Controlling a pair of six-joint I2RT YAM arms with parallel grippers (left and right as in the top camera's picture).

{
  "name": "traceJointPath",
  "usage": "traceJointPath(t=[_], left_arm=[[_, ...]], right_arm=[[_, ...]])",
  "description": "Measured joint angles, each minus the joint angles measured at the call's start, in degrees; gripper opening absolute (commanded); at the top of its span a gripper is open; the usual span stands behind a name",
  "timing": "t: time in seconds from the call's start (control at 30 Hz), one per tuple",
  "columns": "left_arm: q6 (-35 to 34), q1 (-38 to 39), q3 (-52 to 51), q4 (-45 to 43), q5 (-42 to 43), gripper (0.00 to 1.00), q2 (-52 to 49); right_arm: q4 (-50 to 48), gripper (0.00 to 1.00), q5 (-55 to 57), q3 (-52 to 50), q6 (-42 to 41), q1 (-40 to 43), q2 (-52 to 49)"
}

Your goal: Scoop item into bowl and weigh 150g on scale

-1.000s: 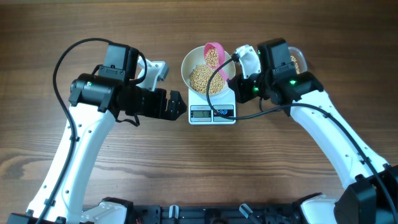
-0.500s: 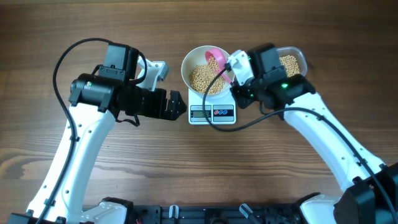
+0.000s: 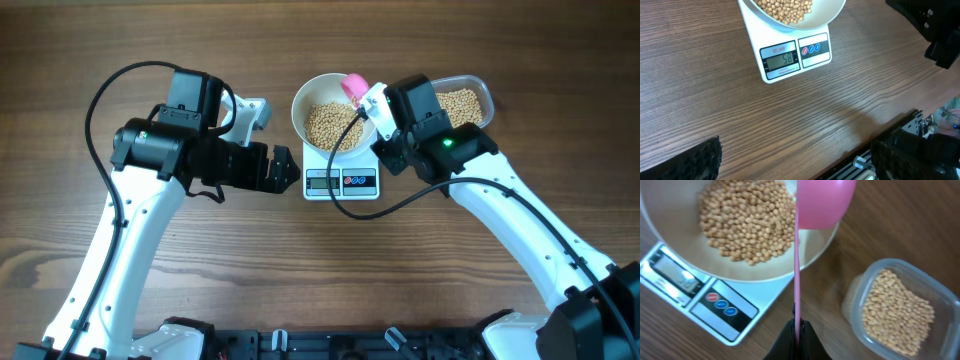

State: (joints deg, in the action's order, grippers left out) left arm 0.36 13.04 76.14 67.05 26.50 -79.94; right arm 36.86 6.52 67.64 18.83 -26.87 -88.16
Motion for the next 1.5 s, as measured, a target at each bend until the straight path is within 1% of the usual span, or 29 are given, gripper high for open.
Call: traceJointPath(t=[0.4, 0.6, 0.7, 0.83, 0.9, 1.07, 1.17, 1.23, 1.33, 1.4, 1.43, 1.5], left_arm=[[0.0, 0.0, 0.0, 0.0, 0.0, 1.0, 0.0], [0.0, 0.0, 0.0, 0.0, 0.0, 1.0, 0.0], [0.0, 0.0, 0.0, 0.0, 0.0, 1.0, 0.0], [0.0, 0.0, 0.0, 0.0, 0.0, 1.0, 0.0], [0.0, 0.0, 0.0, 0.0, 0.0, 1.0, 0.0], [0.0, 0.0, 0.0, 0.0, 0.0, 1.0, 0.0], [0.0, 0.0, 0.0, 0.0, 0.0, 1.0, 0.0], [0.0, 0.0, 0.0, 0.0, 0.0, 1.0, 0.0], [0.0, 0.0, 0.0, 0.0, 0.0, 1.0, 0.0], [0.0, 0.0, 0.0, 0.0, 0.0, 1.0, 0.0], [0.0, 0.0, 0.0, 0.0, 0.0, 1.0, 0.0], [0.0, 0.0, 0.0, 0.0, 0.0, 1.0, 0.0]], right_arm=[[-0.2, 0.04, 1.7, 0.0, 2.3, -0.5, 0.0], [-3.2, 0.04, 1.9, 0.0, 1.9, -2.4, 0.0], [-3.4, 0.04, 1.9, 0.0, 0.1, -2.7, 0.0], [-2.4, 0.04, 0.4, 0.0, -5.2, -1.6, 0.0], [-1.9, 0.04, -1.8, 0.2, -7.3, -0.2, 0.1], [-1.4, 0.04, -11.8, 0.5, -11.9, 7.0, 3.3], [0.3, 0.04, -19.1, 1.3, -14.3, 14.8, 7.9], [1.8, 0.04, -22.0, 1.8, -14.8, 18.7, 9.6], [4.9, 0.04, -23.5, 2.1, -14.7, 23.6, 10.4], [5.7, 0.04, -23.1, 2.1, -14.5, 25.0, 10.2], [6.2, 0.04, -21.7, 2.1, -14.4, 26.7, 9.7], [6.2, 0.04, -19.7, 2.1, -13.6, 27.4, 9.1]])
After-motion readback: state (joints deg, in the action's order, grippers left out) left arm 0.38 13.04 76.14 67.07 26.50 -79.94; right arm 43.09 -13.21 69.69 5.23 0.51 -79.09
